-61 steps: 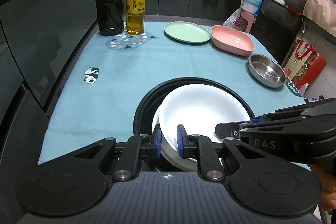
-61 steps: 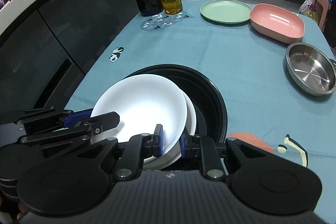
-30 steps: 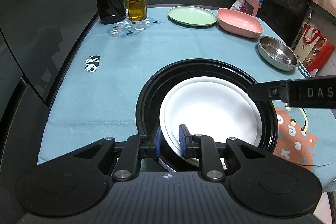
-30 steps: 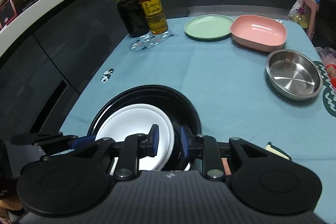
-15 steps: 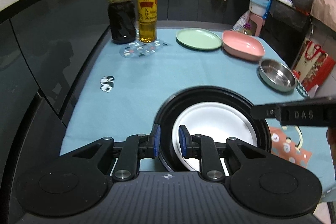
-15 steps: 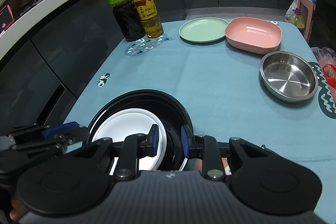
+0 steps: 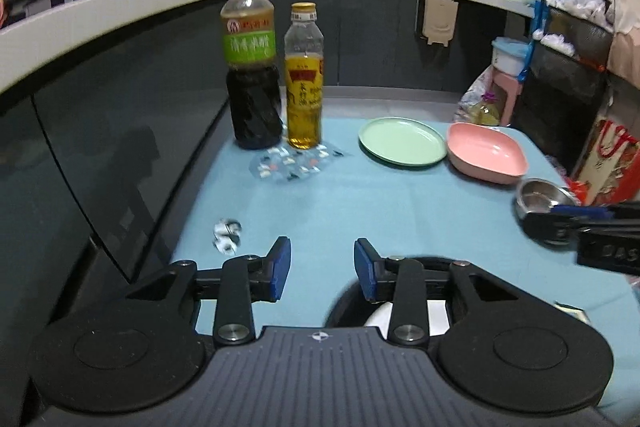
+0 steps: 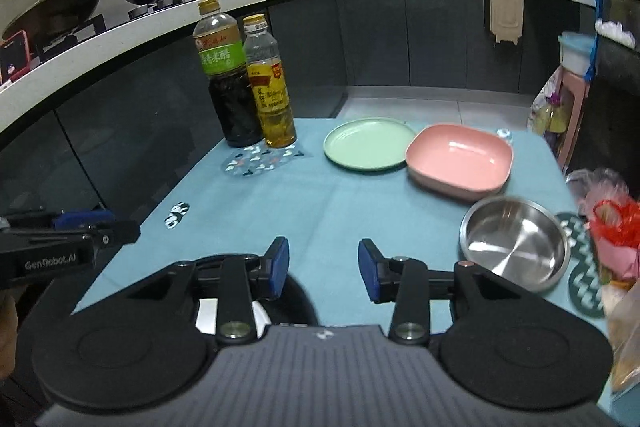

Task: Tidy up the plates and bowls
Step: 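Open the left gripper and pull it back from the stack, then move the left gripper to the rim of the pale green plate, then close the left gripper on the green plate rim and lift it, then carry the green plate onto the white dish stack and open, then move the left gripper to the rim of the pink square dish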

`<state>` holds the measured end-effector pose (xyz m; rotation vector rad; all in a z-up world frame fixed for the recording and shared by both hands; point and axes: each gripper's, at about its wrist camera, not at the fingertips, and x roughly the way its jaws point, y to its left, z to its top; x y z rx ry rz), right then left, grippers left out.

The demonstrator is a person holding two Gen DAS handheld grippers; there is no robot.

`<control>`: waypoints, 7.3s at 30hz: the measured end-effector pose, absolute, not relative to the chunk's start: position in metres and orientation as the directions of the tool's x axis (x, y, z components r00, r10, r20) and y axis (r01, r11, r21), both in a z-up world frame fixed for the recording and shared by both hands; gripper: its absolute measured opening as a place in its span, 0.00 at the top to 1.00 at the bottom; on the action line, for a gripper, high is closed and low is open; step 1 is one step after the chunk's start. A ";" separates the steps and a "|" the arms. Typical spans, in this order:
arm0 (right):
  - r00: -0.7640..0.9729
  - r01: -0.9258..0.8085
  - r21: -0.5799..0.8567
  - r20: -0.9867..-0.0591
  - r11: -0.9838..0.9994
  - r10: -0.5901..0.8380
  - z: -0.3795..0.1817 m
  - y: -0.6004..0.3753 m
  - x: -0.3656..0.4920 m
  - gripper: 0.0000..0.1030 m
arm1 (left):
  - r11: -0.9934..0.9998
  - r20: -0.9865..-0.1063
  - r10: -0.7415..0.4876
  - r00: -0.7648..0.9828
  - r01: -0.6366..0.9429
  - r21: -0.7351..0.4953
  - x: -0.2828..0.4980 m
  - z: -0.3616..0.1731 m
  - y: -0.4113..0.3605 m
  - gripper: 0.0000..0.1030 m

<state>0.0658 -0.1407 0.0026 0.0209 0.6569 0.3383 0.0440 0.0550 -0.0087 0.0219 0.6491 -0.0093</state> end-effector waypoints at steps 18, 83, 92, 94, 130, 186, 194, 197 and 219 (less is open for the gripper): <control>0.618 -0.232 0.159 -0.738 0.960 0.272 0.022 -0.157 0.196 0.63 | 0.996 -0.615 0.069 0.785 -0.025 0.081 0.148 -0.005 0.043 0.68; 0.444 -0.281 0.044 -0.880 0.959 0.170 -0.058 -0.131 0.392 0.69 | 0.984 -0.819 -0.144 0.555 -0.004 -0.176 0.342 -0.094 0.006 0.84; 0.449 -0.352 0.063 -0.864 0.934 0.227 -0.035 -0.106 0.345 0.69 | 0.982 -0.786 -0.128 0.604 -0.032 -0.185 0.297 -0.071 0.044 0.84; 0.449 -0.373 0.054 -0.863 0.926 0.232 -0.032 -0.098 0.334 0.69 | 0.983 -0.782 -0.123 0.611 -0.031 -0.178 0.285 -0.067 0.051 0.84; 0.375 -0.481 0.043 -0.893 0.876 0.250 -0.053 -0.019 0.250 0.67 | 0.979 -0.784 -0.085 0.615 -0.095 -0.180 0.198 -0.081 0.125 0.83; 0.465 -0.374 0.076 -0.847 0.924 0.258 -0.026 -0.114 0.218 0.66 | 0.965 -0.728 0.067 0.682 -0.229 -0.126 0.127 -0.027 0.110 0.67; 0.497 -0.352 0.130 -0.813 0.927 0.302 -0.017 -0.149 0.205 0.66 | 0.989 -0.723 -0.004 0.691 -0.104 -0.104 0.122 -0.009 0.049 0.67; 0.523 -0.333 0.145 -0.794 0.932 0.310 -0.011 -0.169 0.202 0.66 | 0.995 -0.721 -0.025 0.692 -0.054 -0.086 0.123 -0.004 0.022 0.67; 0.624 -0.102 0.262 -0.734 0.960 0.267 -0.015 -0.287 0.218 0.66 | 0.987 -0.717 -0.160 0.678 0.088 -0.137 0.213 -0.022 -0.098 0.67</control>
